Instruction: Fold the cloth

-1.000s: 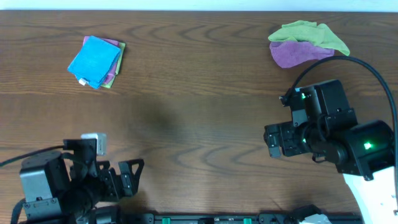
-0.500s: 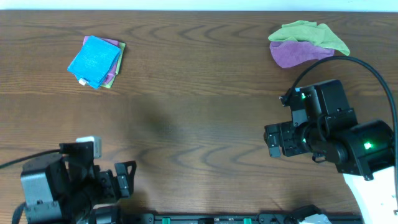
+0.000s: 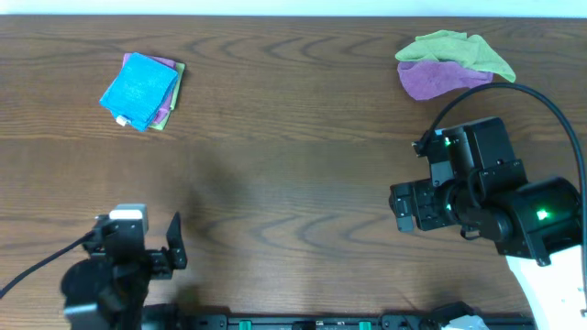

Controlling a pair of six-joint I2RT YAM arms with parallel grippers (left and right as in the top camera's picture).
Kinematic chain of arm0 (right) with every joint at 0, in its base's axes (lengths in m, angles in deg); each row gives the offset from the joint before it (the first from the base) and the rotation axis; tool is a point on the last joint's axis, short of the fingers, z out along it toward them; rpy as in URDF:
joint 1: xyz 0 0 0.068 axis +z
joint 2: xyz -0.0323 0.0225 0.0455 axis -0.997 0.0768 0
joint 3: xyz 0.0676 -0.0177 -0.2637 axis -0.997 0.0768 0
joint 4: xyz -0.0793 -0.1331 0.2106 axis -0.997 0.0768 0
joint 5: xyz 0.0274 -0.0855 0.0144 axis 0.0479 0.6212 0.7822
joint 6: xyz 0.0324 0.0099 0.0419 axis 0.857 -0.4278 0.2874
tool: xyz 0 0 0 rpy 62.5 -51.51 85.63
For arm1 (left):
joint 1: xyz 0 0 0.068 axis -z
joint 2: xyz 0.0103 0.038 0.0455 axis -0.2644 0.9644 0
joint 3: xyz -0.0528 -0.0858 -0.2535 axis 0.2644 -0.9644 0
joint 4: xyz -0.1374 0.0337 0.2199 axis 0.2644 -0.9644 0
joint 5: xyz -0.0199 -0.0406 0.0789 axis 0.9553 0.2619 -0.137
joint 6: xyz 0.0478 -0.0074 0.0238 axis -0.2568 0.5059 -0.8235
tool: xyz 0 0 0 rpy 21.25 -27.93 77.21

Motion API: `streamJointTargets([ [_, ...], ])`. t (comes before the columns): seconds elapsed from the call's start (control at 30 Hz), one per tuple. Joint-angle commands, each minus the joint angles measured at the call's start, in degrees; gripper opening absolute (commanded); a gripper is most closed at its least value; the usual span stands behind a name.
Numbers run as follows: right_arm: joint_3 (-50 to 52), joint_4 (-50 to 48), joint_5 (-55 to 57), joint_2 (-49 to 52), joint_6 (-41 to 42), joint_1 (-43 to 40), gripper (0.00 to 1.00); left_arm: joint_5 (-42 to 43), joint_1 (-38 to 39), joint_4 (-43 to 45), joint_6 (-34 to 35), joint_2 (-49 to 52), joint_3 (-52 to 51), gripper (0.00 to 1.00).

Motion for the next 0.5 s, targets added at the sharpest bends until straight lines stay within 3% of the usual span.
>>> streamJointTargets([
  [0.0,-0.31,0.09,0.79,0.02,-0.59,-0.26,0.99,-0.94,0.22,2.67,-0.9,-2.58,-6.29,0.95],
  [0.47,-0.31,0.09,0.79,0.02,-0.59,-0.26,0.99,-1.4,0.2,8.13,2.93,-6.95,-22.23,0.95],
])
